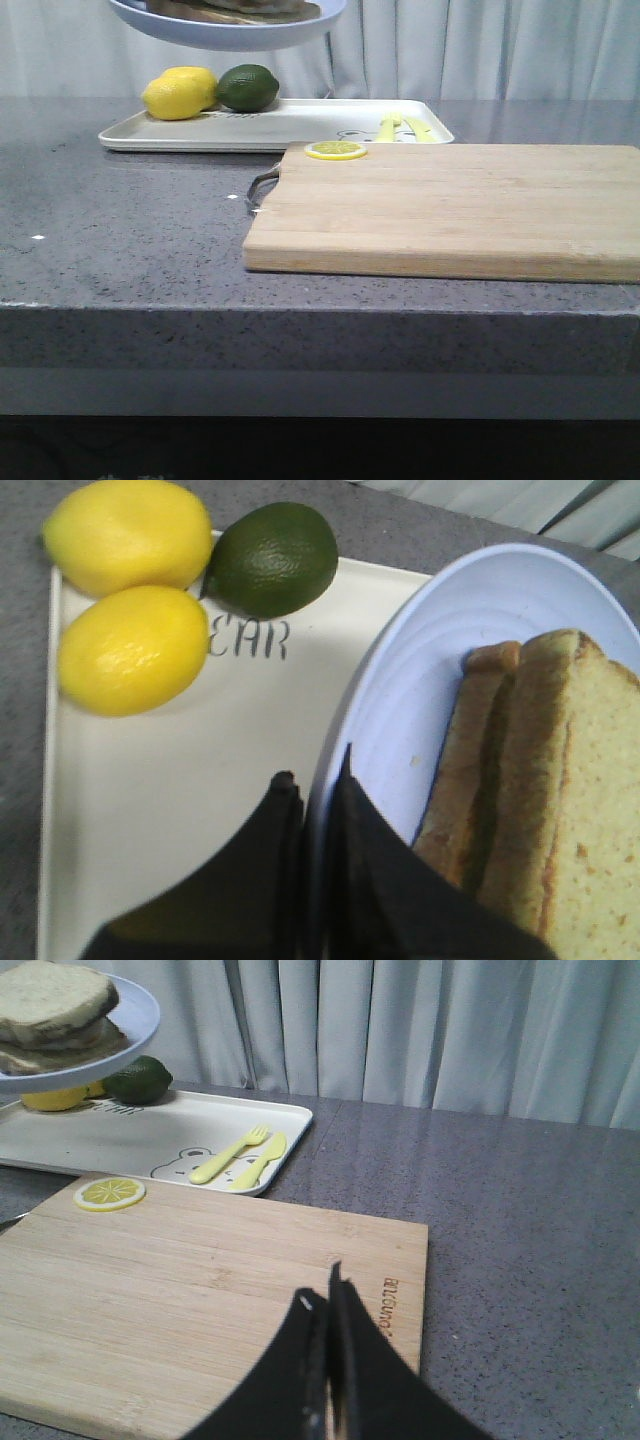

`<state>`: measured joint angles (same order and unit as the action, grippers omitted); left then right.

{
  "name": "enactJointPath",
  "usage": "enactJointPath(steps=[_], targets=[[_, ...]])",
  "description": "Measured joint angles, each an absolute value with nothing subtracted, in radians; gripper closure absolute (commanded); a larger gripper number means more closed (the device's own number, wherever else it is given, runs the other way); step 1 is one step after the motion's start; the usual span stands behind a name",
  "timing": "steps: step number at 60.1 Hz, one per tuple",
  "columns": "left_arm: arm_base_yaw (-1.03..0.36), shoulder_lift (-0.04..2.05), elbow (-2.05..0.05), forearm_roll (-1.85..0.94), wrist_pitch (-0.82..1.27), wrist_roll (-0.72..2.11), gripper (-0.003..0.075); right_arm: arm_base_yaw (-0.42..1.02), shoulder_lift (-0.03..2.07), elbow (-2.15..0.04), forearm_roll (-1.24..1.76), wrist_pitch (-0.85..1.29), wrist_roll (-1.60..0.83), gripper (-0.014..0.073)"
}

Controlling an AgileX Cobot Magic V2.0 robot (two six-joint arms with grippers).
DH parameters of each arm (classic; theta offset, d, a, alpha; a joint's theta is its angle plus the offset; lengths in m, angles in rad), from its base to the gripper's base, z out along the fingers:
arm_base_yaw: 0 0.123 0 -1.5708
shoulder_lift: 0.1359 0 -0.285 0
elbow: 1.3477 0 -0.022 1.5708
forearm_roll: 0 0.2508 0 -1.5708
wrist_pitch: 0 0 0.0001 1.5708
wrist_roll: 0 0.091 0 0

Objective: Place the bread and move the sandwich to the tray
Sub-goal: 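Carry the plate with the left gripper and lower it onto the white tray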

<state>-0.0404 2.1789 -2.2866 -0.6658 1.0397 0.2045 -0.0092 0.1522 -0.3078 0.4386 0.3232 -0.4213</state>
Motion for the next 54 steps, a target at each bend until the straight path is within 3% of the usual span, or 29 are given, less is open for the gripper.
enactJointPath(steps=[15, 39, 46, 54], targets=[[-0.071, 2.496, -2.673, -0.664, 1.117, 0.109, 0.0737, -0.009, 0.152, -0.305, 0.439, 0.323, -0.421, 0.0671], [-0.075, 2.624, -2.738, -0.662, 1.089, 0.079, 0.0731, -0.009, 0.152, -0.305, 0.439, 0.323, -0.421, 0.0671], [-0.075, 2.63, -2.738, -0.662, 1.078, 0.077, 0.065, -0.009, 0.152, -0.305, 0.439, 0.323, -0.421, 0.0671], [-0.076, 2.63, -2.742, -0.676, 1.068, 0.079, 0.0454, -0.009, 0.152, -0.305, 0.439, 0.323, -0.421, 0.0671]])
